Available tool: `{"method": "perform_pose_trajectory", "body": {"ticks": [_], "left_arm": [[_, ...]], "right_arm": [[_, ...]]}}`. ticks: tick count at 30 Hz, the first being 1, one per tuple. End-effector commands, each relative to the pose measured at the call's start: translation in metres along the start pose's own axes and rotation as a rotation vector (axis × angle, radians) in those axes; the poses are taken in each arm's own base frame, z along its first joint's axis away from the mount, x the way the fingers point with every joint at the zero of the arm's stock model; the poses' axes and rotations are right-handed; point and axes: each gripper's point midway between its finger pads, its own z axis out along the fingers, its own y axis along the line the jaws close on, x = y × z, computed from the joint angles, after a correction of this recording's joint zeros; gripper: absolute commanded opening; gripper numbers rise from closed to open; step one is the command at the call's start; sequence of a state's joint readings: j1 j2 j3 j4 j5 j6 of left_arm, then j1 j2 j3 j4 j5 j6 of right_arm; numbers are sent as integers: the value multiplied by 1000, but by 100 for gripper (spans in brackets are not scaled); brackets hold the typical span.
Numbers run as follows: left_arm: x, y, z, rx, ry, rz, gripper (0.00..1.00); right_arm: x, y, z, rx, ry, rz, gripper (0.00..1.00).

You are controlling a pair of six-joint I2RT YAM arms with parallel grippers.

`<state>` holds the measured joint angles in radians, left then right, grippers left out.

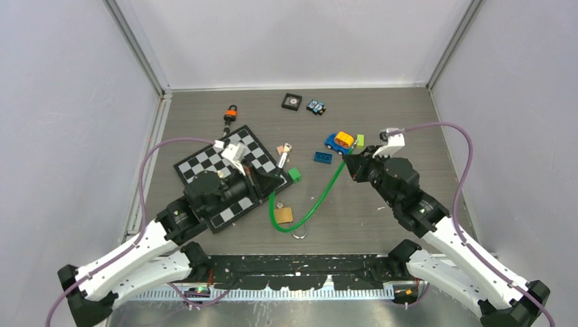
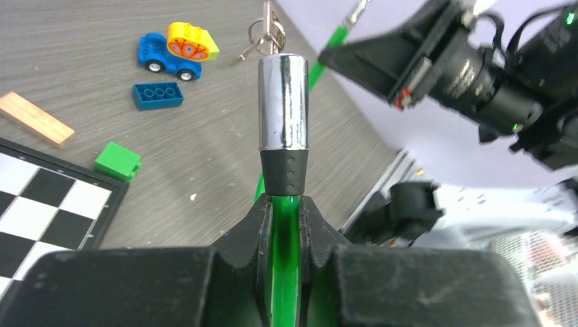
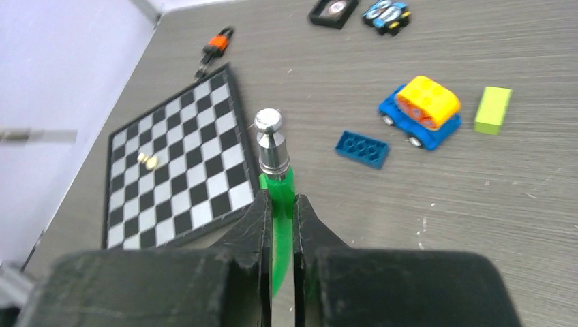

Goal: Lock with the key
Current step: Lock the lock.

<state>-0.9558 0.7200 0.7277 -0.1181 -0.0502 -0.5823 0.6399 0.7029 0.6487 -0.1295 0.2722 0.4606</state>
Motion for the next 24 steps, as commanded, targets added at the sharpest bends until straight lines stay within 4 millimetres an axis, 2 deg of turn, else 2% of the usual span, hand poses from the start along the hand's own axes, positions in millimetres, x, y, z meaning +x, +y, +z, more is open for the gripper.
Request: {"method": "perform_pose_trajectory", "body": {"ticks": [1, 5, 10, 15, 20, 24], "left_arm": [[-38, -28, -11, 190, -102, -226, 0], [-41, -42, -14, 297, -89, -230, 0], [-42, -58, -17, 390, -81, -220, 0], [-39, -58, -24, 398, -84, -203, 0], [-36, -58, -26, 409, -76, -202, 0], [-34, -58, -25, 411, -65, -192, 0]], "right_arm": [[4, 62, -29, -255, 213, -40, 1], [16, 108, -52, -430, 373, -110, 1], [25, 149, -72, -592, 411, -178, 1], [24, 169, -86, -679, 436, -169, 1], [22, 190, -110, -799, 515, -127, 1], [19, 195, -120, -813, 579, -121, 1]]}}
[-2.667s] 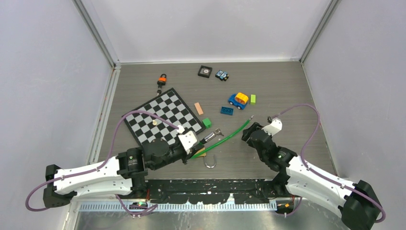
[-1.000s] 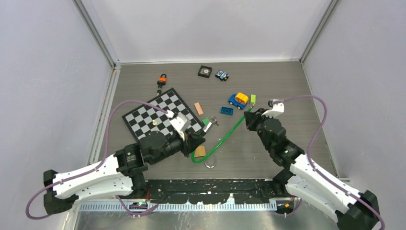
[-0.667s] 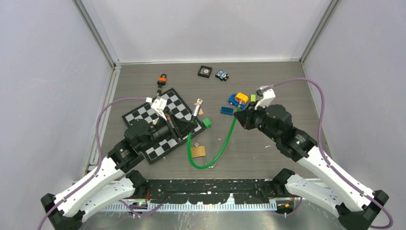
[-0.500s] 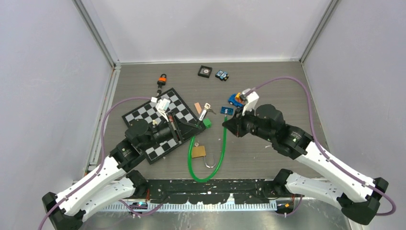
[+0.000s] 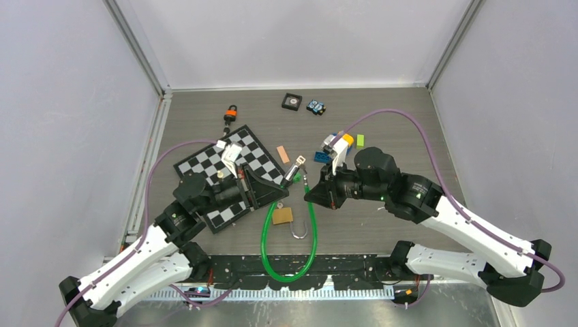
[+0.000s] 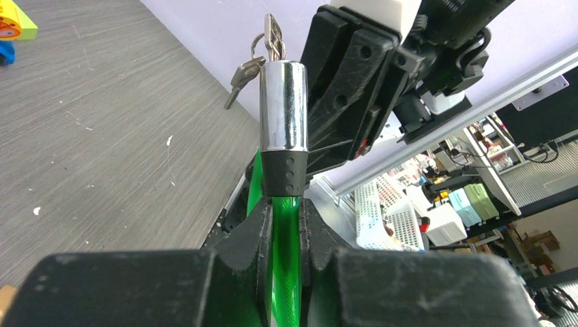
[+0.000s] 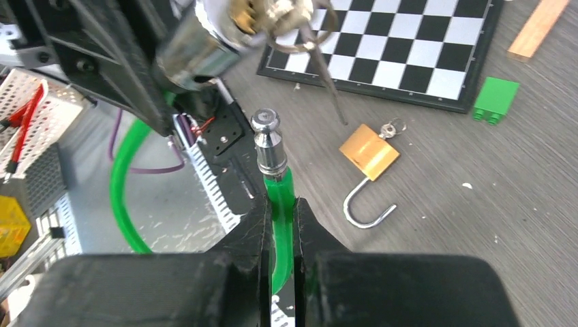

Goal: Lock with the key
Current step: Lock the lock.

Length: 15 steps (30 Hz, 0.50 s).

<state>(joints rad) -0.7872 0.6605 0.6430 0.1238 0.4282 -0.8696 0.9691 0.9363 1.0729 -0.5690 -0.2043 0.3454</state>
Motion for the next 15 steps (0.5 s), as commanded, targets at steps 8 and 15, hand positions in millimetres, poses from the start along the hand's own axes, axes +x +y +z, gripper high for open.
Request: {"method": "perform_pose_trajectory", "body": {"ticks": [8, 15], "left_arm": [[-12, 0, 3, -5, -10, 130, 0], [-10, 3, 4, -25, 22, 160, 0]], "right_arm": [[-23, 60, -22, -207, 86, 62, 1], [-16, 57, -16, -185, 145, 81, 1]]}}
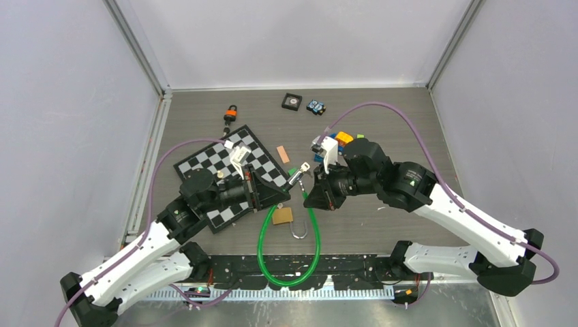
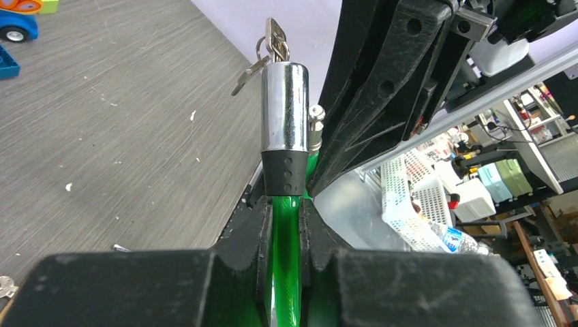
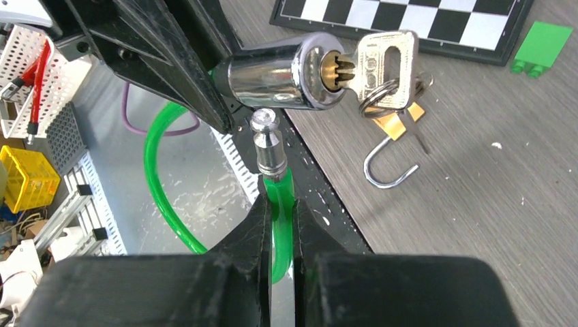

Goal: Lock with the key
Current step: Lock the lock.

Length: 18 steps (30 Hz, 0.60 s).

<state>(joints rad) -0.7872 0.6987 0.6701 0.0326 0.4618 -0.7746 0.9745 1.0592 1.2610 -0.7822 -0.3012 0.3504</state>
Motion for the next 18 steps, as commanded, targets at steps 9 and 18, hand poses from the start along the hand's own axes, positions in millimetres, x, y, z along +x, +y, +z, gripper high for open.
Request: {"method": "perform_pose_trajectory", "body": {"ticks": [9, 18], "left_arm": [[-27, -11, -1, 9, -68, 117, 0], [-25, -8, 0, 0, -56, 117, 0]], "right_arm": [[-10, 31, -4, -111, 12, 43, 1], [-10, 28, 1, -98, 23, 41, 1]]}}
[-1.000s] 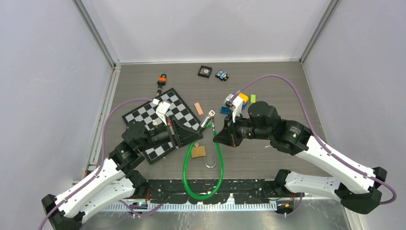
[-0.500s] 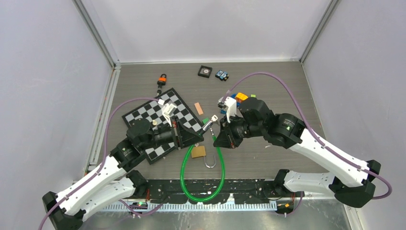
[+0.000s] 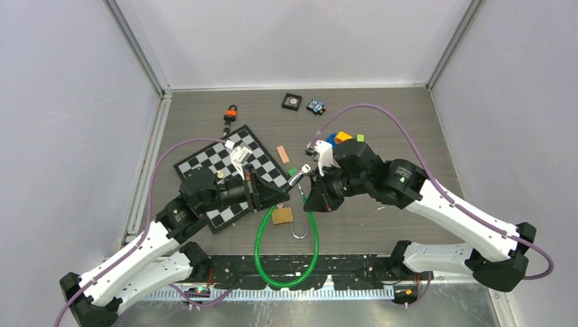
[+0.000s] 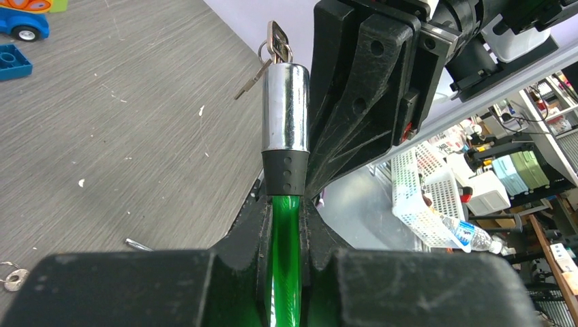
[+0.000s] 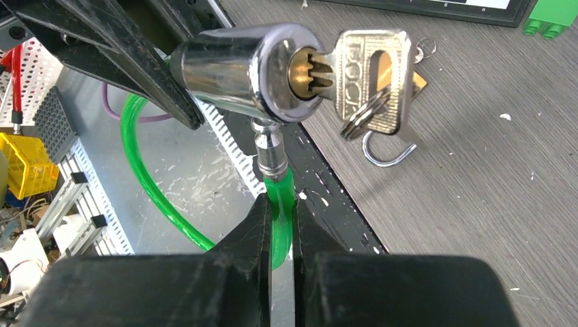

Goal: Lock with the key
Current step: Lock the lock.

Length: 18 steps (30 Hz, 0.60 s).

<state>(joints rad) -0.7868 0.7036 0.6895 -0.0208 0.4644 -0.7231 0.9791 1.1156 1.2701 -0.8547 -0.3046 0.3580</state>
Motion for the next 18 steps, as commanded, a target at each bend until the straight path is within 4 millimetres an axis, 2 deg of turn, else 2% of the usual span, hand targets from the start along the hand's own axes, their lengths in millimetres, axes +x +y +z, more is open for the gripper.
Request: {"method": "perform_pose_trajectory", "body": {"ticks": [1, 8, 18], "left_arm": [[-28, -11, 0, 18, -82, 83, 0], [-21, -4, 0, -11, -50, 90, 0], [-19, -4, 1, -15, -18, 107, 0]], "right_arm": [[-28, 37, -15, -135, -89, -8, 1], [-30, 38, -19, -134, -104, -14, 1], [-28, 32, -11, -112, -90, -12, 1]]}}
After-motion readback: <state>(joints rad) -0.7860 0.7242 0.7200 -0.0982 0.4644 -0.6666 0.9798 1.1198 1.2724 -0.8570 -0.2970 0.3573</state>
